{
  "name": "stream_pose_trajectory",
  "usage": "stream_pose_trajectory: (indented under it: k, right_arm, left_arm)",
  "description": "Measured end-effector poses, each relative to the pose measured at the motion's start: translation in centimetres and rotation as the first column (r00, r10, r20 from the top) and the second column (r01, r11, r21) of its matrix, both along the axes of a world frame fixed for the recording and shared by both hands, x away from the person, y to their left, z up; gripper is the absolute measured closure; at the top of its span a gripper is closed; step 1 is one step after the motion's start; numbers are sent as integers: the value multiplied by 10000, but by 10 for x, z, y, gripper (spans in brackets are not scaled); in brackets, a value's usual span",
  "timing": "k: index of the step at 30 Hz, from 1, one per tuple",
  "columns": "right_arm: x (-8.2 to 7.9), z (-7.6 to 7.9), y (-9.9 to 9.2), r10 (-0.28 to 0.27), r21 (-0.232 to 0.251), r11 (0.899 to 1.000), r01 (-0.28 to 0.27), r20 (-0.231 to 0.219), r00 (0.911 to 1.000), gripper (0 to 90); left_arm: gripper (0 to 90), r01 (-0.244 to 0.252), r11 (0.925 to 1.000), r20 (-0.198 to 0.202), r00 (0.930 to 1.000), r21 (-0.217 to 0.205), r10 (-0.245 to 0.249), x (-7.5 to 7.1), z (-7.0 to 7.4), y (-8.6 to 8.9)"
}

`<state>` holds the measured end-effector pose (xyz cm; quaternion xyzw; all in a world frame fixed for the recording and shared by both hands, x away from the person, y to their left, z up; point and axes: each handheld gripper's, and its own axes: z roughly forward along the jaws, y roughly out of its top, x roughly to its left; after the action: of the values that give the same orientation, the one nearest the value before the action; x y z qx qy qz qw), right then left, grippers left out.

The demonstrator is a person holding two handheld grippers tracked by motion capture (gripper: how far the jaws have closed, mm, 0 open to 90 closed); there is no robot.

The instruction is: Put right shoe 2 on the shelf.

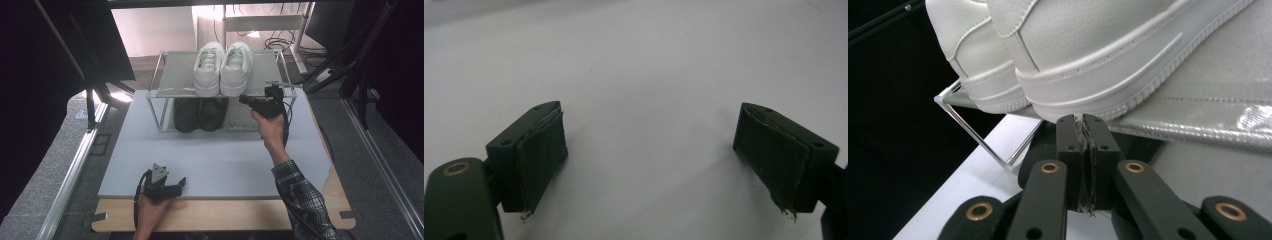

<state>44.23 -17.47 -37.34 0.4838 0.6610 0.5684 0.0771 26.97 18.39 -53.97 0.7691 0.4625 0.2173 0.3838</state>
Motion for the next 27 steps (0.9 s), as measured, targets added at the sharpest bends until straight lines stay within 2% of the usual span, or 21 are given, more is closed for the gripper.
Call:
stream_pose_trajectory:
  k: [12,15,21,22,23,25,27]
  right_arm:
    - [-7,-8,-9,200,-410,9990,-198,45,9998,785]
    - [-9,-11,-11,265,-566,9981,-263,26,9996,742]
    - [-14,-15,-14,377,-971,9947,-353,233,9990,639]
    - [-17,-16,-15,447,-1114,9929,-410,310,9985,590]
    - [-17,-16,-15,447,-1114,9929,-410,310,9985,590]
    - [-20,-17,-15,475,-1474,9883,-397,503,9976,532]
    - [-21,-17,-15,465,-1581,9867,-372,551,9974,514]
  left_arm:
    - [133,-3,10000,-2,10000,-3,3,0,0,0]
    - [133,-2,10000,0,10000,2,2,0,0,0]
    - [133,-1,10000,2,10000,6,1,0,0,0]
    - [133,0,10000,2,10000,4,0,0,0,0]
    - [133,-1,10000,3,10000,6,1,0,0,0]
    - [133,-7,10000,7,10000,-16,7,0,0,0]
    - [133,-6,10000,7,10000,-17,6,0,0,0]
